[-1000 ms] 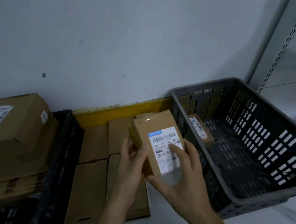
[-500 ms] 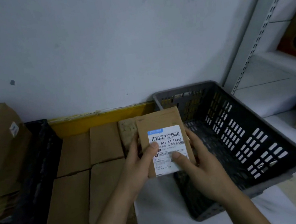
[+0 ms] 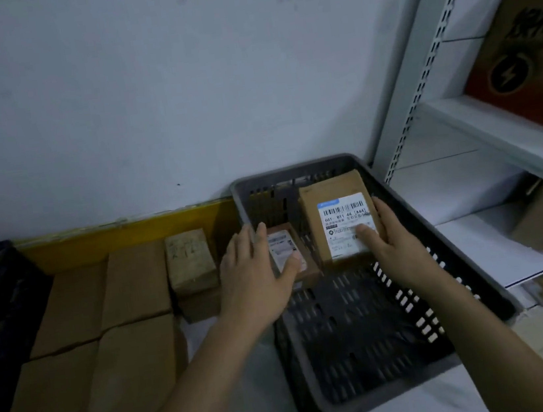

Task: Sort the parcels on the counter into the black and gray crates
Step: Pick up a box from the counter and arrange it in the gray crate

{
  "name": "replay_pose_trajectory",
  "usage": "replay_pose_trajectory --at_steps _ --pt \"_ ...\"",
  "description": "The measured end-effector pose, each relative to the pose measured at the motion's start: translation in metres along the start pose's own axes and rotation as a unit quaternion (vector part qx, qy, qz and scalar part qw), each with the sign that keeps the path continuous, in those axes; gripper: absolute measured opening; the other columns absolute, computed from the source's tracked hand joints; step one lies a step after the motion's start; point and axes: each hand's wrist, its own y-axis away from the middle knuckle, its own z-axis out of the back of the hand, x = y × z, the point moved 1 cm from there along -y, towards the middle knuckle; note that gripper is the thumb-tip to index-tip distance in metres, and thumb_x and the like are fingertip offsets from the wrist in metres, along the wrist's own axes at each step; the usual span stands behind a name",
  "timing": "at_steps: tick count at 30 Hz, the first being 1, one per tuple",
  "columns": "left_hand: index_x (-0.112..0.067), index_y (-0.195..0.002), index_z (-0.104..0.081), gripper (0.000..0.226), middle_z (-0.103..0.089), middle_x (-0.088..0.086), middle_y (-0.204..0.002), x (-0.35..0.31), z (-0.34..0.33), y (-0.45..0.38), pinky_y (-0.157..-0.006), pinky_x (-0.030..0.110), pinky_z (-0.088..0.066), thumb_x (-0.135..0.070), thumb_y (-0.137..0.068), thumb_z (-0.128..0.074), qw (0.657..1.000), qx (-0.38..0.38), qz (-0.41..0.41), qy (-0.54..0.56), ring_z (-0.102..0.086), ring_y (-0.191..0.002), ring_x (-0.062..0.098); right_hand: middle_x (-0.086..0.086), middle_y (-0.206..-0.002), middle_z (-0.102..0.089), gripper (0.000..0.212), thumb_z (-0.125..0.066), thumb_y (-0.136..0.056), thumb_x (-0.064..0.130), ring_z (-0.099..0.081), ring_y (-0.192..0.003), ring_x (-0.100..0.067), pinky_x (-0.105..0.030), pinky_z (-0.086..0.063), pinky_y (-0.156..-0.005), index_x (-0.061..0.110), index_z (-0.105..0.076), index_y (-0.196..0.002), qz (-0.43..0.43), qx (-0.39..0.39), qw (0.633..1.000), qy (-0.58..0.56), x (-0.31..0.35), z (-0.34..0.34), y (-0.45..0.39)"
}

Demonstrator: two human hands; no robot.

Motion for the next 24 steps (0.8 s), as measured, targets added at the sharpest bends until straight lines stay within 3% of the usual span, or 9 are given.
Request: replay_pose_trajectory --at_steps 1,3,5,6,11,20,24 --pt "-0.031 -0.171 0.002 0.091 0.005 0.002 -0.18 -0.003 -0.007 -0.01 -0.133 0.055 -0.01 -0.081 -0.101 -0.029 0.999 -0.005 -0.001 -0.031 0.006 -0.165 0.027 0.024 -0.129 -0.069 0.064 -0.055 -0.108 0.05 -0.072 -0.101 0.007 -0.015 -0.055 -0.077 0.045 -0.025 -0.164 -0.003 0.007 1.0 0.008 -0.015 0.001 -0.02" --pt "-0.028 -0.17 0.005 0.093 0.011 0.007 -0.179 -0.008 -0.023 -0.027 -0.133 0.058 -0.005 -0.08 -0.101 -0.027 0.996 -0.006 0.003 -0.088 0.013 -0.164 0.03 0.01 -0.142 -0.066 0.068 -0.053 -0.109 0.052 -0.071 -0.114 -0.006 -0.033 -0.06 -0.093 0.044 -0.018 -0.167 -0.017 0.031 0.999 0.025 -0.044 0.001 -0.056" --pt "-0.027 -0.17 0.007 0.094 0.015 0.01 -0.179 -0.01 -0.038 -0.043 -0.132 0.058 -0.001 -0.08 -0.1 -0.027 0.991 -0.01 0.024 -0.134 0.016 -0.164 0.032 -0.003 -0.151 -0.061 0.069 -0.05 -0.11 0.053 -0.064 -0.13 -0.025 -0.052 -0.053 -0.111 0.044 -0.014 -0.169 -0.019 0.06 0.997 0.049 -0.069 -0.003 -0.091" --pt "-0.027 -0.17 0.007 0.096 0.016 0.011 -0.178 -0.011 -0.044 -0.05 -0.132 0.058 0.0 -0.081 -0.1 -0.028 0.988 -0.01 0.039 -0.148 0.017 -0.164 0.033 -0.009 -0.153 -0.058 0.069 -0.049 -0.111 0.053 -0.06 -0.135 -0.031 -0.055 -0.049 -0.115 0.043 -0.013 -0.169 -0.02 0.072 0.996 0.058 -0.08 -0.006 -0.106" --pt "-0.027 -0.17 0.007 0.099 0.017 0.012 -0.178 -0.011 -0.07 -0.071 -0.132 0.059 -0.003 -0.084 -0.097 -0.029 0.978 -0.005 0.077 -0.193 0.017 -0.163 0.034 -0.021 -0.158 -0.049 0.073 -0.046 -0.113 0.047 -0.057 -0.136 -0.041 -0.043 -0.048 -0.113 0.038 -0.005 -0.172 -0.052 0.113 0.99 0.069 -0.124 -0.034 -0.158" --pt "-0.023 -0.171 0.007 0.099 0.015 0.014 -0.178 -0.01 -0.069 -0.087 -0.133 0.056 -0.007 -0.083 -0.098 -0.026 0.969 -0.013 0.1 -0.223 0.015 -0.164 0.032 -0.02 -0.163 -0.043 0.068 -0.043 -0.115 0.043 -0.057 -0.137 -0.041 -0.052 -0.05 -0.115 0.04 -0.007 -0.172 -0.08 0.156 0.983 0.055 -0.171 -0.091 -0.207" --pt "-0.023 -0.171 0.007 0.099 0.016 0.014 -0.178 -0.008 -0.07 -0.087 -0.133 0.054 -0.005 -0.083 -0.098 -0.025 0.967 -0.019 0.103 -0.23 0.017 -0.164 0.032 -0.025 -0.166 -0.031 0.066 -0.039 -0.115 0.046 -0.053 -0.138 -0.046 -0.051 -0.047 -0.115 0.04 -0.007 -0.172 -0.058 0.218 0.962 0.155 -0.188 -0.11 -0.207"
